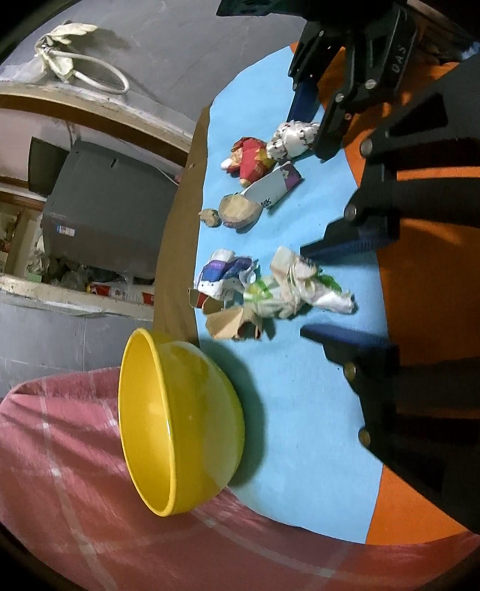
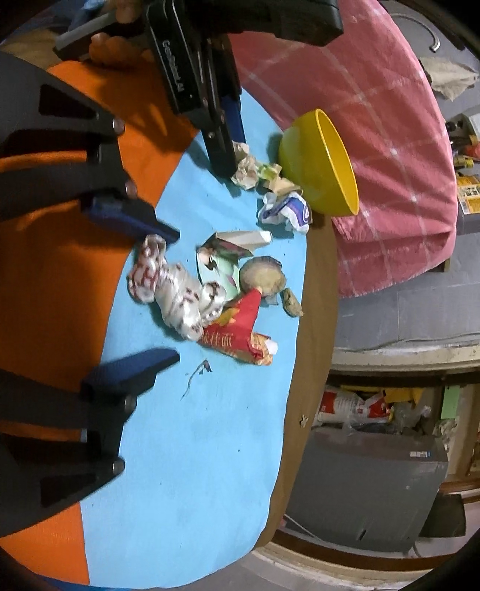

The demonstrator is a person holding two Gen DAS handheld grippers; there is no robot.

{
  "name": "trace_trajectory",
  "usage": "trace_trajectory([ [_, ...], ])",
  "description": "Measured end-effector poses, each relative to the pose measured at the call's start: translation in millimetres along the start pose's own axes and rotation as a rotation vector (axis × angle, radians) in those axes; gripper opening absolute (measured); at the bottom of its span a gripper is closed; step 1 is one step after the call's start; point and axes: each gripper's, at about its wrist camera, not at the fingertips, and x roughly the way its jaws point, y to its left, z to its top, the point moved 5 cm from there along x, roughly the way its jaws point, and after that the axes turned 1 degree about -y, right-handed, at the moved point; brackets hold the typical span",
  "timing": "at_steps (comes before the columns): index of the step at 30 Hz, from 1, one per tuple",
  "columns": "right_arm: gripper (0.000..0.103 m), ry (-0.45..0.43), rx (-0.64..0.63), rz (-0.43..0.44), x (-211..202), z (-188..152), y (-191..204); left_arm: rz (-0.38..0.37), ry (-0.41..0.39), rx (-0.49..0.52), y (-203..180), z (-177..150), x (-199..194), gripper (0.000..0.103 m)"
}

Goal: Collect trash
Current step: 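Grasp crumpled white paper with the left tool while the right grasps the white-red can, then carry the paper and can over the blue bucket and open both tools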

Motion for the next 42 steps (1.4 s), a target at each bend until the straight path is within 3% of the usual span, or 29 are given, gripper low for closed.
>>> trace_trajectory([
  [1,0.042,-0.002,0.001,0.006,-0.2,-0.5,-0.4,-0.003,0.001,0.003,-0.9,-0.4,0.2,0.021],
  [12,0.033,-0.02,0.031,0.038,-3.6,-1.8,-1.8,-0.014,-0.013,-0.011,-1.4,0.3,-2.5,0.008],
  [24,0.027,-0.088,0.033,0.037,-13.9,-2.0,-3.1,0.004,-0.044,0.0,-5.8,-1.2,-11.2,0.008],
  [29,0.027,-0.172,0.033,0.026,-29.0,-4.1,-4.0,0.008,-0.084,0.061,-25.6,-7.9,-24.7,0.008],
  [34,0.027,-0.274,0.096,0.035,-50.5,-4.1,-16.8,0.04,-0.21,0.094,-37.2,-6.5,-50.5,0.008],
  [39,0.027,-0.401,0.128,-0.001,-81.5,-1.9,-31.6,-0.017,-0.289,0.054,-53.1,0.2,-67.7,0.008],
  [42,0.027,-0.499,0.117,-0.058,-109.0,-1.7,-39.8,-0.042,-0.341,0.094,-80.1,10.5,-76.5,0.008],
])
